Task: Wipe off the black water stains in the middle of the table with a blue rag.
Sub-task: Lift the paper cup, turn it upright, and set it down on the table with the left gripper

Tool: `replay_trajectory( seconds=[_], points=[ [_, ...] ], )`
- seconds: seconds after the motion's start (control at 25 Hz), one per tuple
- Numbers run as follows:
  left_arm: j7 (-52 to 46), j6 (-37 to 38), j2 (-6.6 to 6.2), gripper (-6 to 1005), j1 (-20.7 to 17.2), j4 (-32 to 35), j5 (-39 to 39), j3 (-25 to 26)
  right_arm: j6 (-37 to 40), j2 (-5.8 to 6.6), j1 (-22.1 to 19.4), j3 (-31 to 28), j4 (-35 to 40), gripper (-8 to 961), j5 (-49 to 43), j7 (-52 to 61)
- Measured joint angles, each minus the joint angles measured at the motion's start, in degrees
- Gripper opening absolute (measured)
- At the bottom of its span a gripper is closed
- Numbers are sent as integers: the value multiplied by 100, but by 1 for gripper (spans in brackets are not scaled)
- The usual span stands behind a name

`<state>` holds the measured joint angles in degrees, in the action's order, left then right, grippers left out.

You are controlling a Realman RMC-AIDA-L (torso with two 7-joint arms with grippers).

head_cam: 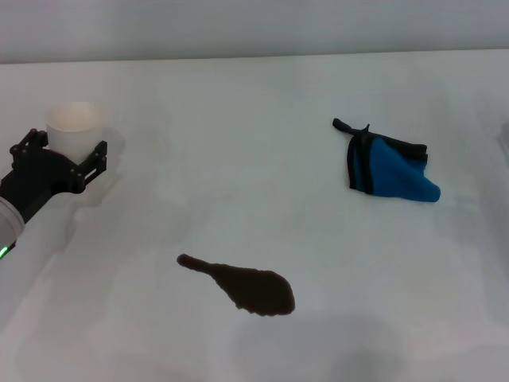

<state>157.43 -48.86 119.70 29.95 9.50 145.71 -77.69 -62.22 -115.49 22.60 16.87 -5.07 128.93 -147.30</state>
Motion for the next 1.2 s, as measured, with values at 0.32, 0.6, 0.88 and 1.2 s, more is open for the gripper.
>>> replay_trajectory(
  seconds=[0.32, 0.6, 0.88, 1.2],
  points=[
    [4, 0, 1, 783, -45, -84, 0, 1, 0, 0, -1, 0, -3, 871, 0, 0],
    [7, 58, 0, 783, -19, -218, 2, 1, 0, -6, 18, 0, -3, 870, 0, 0],
    [7, 64, 6, 783, -43, -229, -3, -9, 0, -9, 25, 0, -3, 870, 0, 0],
    [75, 24, 20, 784, -71, -230, -11, -9, 3, -9, 22, 0, -10, 871, 0, 0]
  ],
)
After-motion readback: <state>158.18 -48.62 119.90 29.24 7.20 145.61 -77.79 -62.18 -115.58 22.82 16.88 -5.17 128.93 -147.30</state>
